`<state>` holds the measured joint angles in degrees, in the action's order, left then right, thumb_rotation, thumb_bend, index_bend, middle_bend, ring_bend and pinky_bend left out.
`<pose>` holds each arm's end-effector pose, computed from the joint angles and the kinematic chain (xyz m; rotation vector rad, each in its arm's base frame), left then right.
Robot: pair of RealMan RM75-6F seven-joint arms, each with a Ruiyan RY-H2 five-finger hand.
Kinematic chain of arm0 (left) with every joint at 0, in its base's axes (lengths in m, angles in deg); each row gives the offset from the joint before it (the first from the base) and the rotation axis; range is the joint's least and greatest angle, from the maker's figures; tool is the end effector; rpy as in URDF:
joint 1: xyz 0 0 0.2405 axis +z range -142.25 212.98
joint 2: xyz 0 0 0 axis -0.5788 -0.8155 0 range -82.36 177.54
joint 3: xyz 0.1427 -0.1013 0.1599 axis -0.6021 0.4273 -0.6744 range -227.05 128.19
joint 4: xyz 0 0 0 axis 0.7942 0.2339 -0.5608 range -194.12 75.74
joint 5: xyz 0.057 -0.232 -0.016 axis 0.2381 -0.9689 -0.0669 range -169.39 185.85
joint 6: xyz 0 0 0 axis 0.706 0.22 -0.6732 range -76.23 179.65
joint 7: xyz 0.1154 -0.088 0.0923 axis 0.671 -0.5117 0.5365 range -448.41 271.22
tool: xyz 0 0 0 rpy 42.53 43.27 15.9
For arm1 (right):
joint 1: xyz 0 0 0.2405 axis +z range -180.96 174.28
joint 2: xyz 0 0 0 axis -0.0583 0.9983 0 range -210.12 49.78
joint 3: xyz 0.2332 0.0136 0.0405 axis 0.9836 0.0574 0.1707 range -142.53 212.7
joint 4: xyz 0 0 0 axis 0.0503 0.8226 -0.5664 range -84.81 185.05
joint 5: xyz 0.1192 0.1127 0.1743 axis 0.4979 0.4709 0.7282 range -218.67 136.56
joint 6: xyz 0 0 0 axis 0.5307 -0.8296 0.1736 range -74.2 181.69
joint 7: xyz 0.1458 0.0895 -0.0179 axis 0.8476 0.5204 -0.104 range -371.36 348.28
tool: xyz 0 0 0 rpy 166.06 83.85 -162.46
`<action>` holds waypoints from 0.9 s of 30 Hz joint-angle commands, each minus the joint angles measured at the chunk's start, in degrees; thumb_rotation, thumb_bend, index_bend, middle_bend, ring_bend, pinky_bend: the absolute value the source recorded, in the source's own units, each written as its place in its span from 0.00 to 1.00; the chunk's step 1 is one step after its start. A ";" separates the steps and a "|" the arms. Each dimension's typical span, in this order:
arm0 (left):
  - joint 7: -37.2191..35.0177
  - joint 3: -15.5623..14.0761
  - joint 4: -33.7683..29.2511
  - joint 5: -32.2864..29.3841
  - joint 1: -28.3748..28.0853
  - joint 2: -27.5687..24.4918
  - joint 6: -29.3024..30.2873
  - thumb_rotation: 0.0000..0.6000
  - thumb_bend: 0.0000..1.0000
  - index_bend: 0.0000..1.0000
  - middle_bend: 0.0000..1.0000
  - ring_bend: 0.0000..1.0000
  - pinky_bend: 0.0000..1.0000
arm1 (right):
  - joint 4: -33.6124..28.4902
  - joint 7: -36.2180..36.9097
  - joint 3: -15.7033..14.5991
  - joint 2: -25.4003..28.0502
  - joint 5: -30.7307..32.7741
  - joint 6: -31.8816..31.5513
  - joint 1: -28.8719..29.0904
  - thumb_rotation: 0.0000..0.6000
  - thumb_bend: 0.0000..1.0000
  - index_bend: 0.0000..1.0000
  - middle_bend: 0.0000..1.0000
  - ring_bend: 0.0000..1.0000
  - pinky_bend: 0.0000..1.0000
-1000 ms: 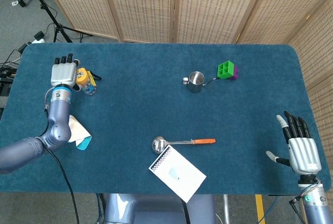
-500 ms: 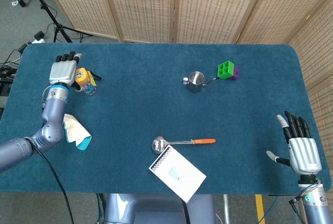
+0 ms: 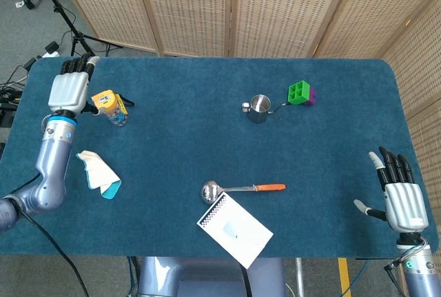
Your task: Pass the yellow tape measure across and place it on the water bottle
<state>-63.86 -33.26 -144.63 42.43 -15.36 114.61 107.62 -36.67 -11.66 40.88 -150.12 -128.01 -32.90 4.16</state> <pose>-0.1643 0.4654 0.1220 -1.4042 -0.9098 -0.7938 -0.2949 -0.2362 0.1137 1.3703 -0.8166 1.0013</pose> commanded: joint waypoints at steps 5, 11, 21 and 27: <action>-5.04 -7.02 -14.92 19.28 13.90 -8.05 16.46 1.00 0.00 0.00 0.00 0.00 0.00 | -0.39 -0.77 0.05 0.10 0.06 -0.27 -0.17 1.00 0.05 0.00 0.00 0.00 0.00; -1.49 -15.70 -15.89 29.84 22.32 -6.74 25.46 1.00 0.00 0.00 0.00 0.00 0.00 | -0.75 -1.67 0.19 0.13 0.22 -0.76 -0.42 1.00 0.05 0.00 0.00 0.00 0.00; 0.56 -23.52 -13.65 32.76 32.50 -2.54 29.17 1.00 0.00 0.00 0.00 0.00 0.00 | -1.74 -3.37 0.09 0.96 0.59 -1.04 -0.95 1.00 0.03 0.00 0.00 0.00 0.00; -3.42 -22.53 -14.30 33.53 37.20 -1.20 32.78 1.00 0.00 0.00 0.00 0.00 0.00 | -3.86 -10.85 0.27 1.91 4.50 1.64 -0.87 1.00 0.03 0.00 0.00 0.00 0.00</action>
<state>-66.49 -56.06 -158.80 75.59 20.99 112.93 139.76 -39.67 -19.49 40.88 -148.29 -125.21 -32.20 3.20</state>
